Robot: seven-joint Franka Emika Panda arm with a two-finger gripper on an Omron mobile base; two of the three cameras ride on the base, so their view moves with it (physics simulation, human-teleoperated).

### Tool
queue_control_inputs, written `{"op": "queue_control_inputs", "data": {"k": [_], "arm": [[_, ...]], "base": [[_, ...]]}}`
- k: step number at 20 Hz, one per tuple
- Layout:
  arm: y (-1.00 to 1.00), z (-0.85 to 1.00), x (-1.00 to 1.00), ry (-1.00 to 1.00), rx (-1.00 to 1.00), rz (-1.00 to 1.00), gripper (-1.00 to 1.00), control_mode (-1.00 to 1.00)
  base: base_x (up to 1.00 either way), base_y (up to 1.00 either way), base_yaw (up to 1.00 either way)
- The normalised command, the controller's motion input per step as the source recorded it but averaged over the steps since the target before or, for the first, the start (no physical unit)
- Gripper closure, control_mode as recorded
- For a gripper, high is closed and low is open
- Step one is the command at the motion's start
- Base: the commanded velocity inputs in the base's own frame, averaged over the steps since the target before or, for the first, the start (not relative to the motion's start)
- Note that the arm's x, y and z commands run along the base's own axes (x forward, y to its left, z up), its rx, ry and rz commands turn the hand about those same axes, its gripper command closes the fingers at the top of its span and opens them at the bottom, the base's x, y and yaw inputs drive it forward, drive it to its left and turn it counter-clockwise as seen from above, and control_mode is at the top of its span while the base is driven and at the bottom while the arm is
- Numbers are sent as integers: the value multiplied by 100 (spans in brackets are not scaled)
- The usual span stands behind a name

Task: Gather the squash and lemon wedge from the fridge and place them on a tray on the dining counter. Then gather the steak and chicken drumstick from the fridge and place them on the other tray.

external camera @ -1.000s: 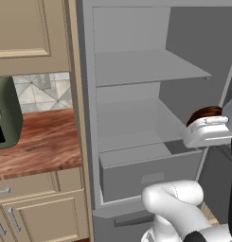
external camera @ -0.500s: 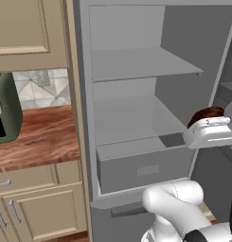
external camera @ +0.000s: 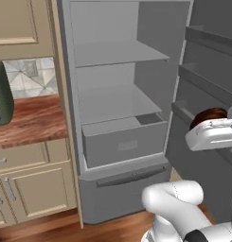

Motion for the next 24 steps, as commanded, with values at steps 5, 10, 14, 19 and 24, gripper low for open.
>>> {"op": "queue_control_inputs", "data": {"k": [5,10,14,19,24], "arm": [[0,0,0,0,0,0,100,100],[0,0,0,0,0,0,100,100],[0,0,0,0,0,0,100,100],[0,0,0,0,0,0,100,100],[0,0,0,0,0,0,100,100]], "base": [[-81,0,-29],[-80,0,-35],[-85,0,-38],[-82,-8,-41],[-61,-19,-45]]}}
